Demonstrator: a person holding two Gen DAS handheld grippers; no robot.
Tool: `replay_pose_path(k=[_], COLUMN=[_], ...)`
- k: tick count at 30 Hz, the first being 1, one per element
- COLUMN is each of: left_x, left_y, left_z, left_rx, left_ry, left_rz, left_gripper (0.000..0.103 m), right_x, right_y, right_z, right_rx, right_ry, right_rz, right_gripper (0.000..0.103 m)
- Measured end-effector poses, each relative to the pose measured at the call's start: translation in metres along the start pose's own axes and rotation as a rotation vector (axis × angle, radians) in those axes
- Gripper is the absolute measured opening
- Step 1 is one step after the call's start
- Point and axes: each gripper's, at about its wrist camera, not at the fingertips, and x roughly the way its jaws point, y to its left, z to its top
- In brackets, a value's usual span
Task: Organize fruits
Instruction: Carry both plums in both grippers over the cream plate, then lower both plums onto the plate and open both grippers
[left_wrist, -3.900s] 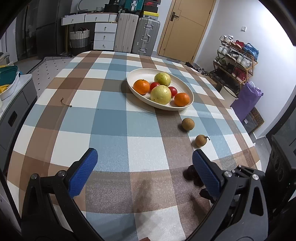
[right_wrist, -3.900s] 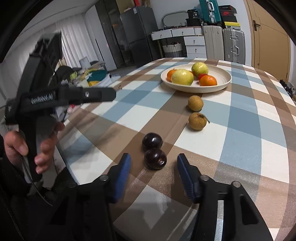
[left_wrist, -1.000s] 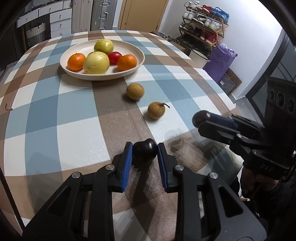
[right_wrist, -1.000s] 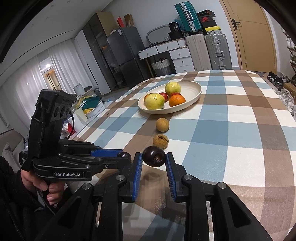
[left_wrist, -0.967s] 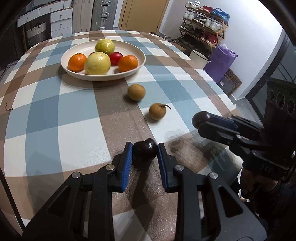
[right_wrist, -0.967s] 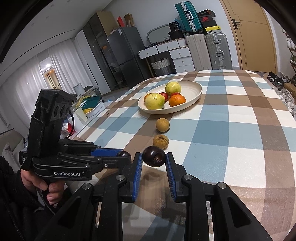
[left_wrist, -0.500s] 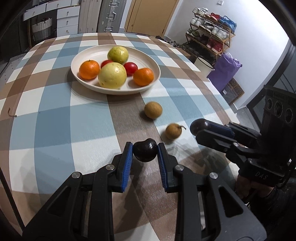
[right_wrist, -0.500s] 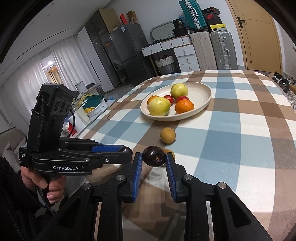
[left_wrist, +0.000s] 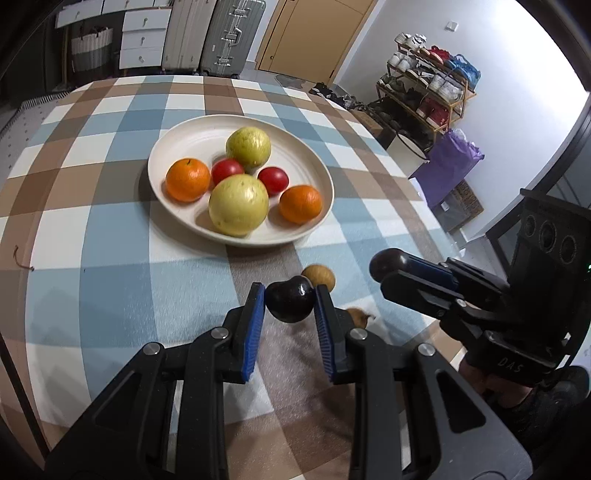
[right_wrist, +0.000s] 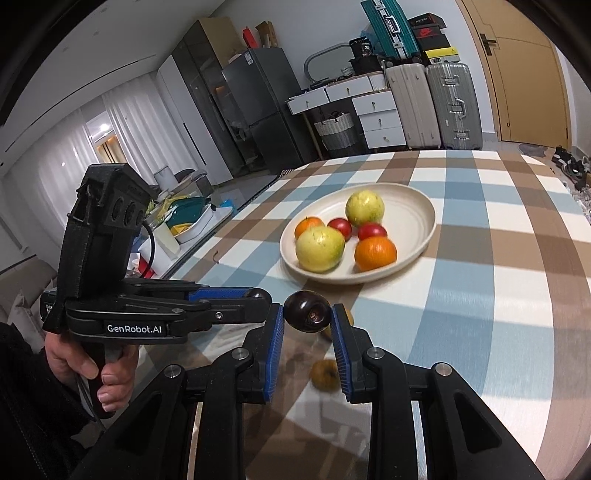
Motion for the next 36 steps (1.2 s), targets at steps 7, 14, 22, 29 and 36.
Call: replay_pose_path(k=[7,14,22,29,36], left_x=[-0.004,0.002,0.014,0.028,0.049], left_y=[0.001,0.009,0.023,0.041,0.057], left_z=[0.031,0.057,0.085,0.111,0.129], left_rx=[0.002,-0.013,-0.047,-0.052,-0.064], left_ry=[-0.027,-0.023,-0.029,-0.026,-0.02], left_rz=[0.004,0.017,0.041,0.063,0.078], left_gripper=[0.024,0.024,0.024,0.024,0.024], right_x=[0.006,0.02,0.036,0.052,0.074], right_y=[-0.006,-0.016,-0.037,-0.054,-0.071], right_z=[0.026,0.047,0.066,0.082,0.09], right_rx=[0.008,0.025,0.068,0.09,0.103], right_ry=[-0.012,-0.008,0.012,0.022,0.048], right_rz=[-0.003,-0.002,-0.024,-0.046,-0.093], right_gripper=[0.026,0.026,0.026,0.026,0.026])
